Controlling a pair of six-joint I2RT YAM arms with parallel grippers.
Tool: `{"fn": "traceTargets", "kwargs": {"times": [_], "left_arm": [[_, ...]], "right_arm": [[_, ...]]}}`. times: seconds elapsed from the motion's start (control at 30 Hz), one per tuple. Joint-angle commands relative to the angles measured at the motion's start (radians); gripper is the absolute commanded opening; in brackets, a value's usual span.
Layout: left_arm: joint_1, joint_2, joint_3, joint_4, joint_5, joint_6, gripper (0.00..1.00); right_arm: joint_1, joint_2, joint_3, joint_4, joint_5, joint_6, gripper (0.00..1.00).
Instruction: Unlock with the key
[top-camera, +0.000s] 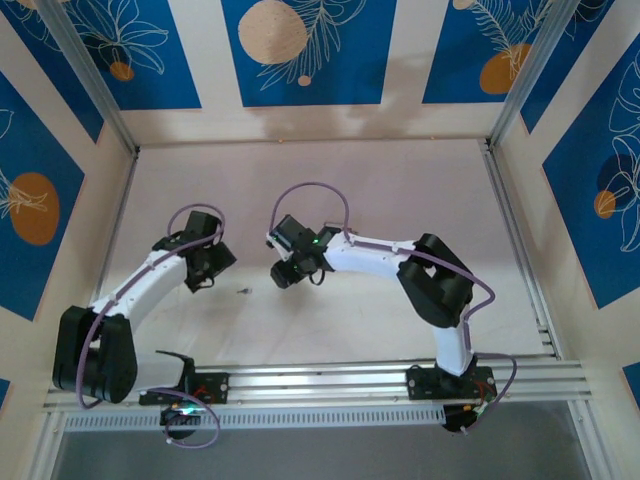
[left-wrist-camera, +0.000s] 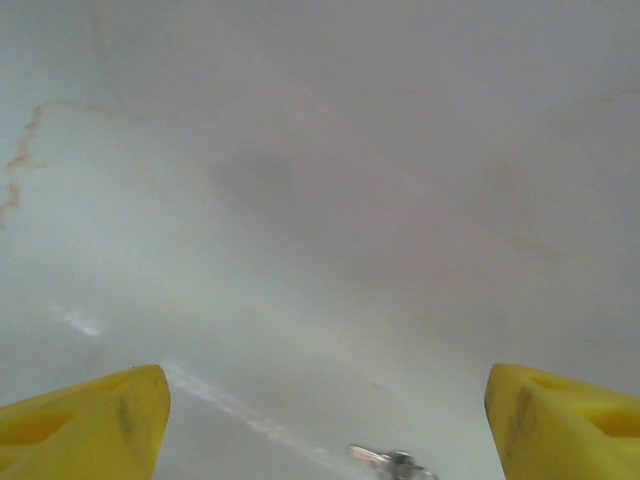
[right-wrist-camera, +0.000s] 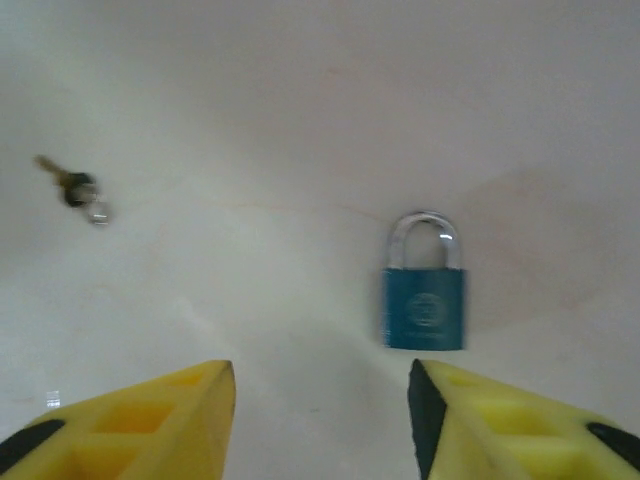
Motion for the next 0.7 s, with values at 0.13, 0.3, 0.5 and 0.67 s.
{"fn": "traceTargets", "kwargs": {"times": [0.13, 0.3, 0.5, 0.67], "left_arm": [[0.102, -0.103, -0.035, -0.019, 0.025, 0.001, 0.84], [0.17, -0.146, -0.062, 0.005, 0.063, 0.011, 0.84], [0.222, -0.178, -0.114, 0.067, 0.143, 0.009, 0.85], [0.233, -0.178, -0.125, 0.076, 0.159, 0.009, 0.85]], "right_arm": [[-0.002, 0.1, 0.137, 0.063, -0.306, 0.031, 0.17], [0.005, 0.204, 0.241, 0.047, -0.395, 0.082, 0.14], [0.006, 0.271, 0.284, 0.04, -0.427, 0.116, 0.14], [0.008, 0.297, 0.277, 0.05, -0.463, 0.135, 0.19]]}}
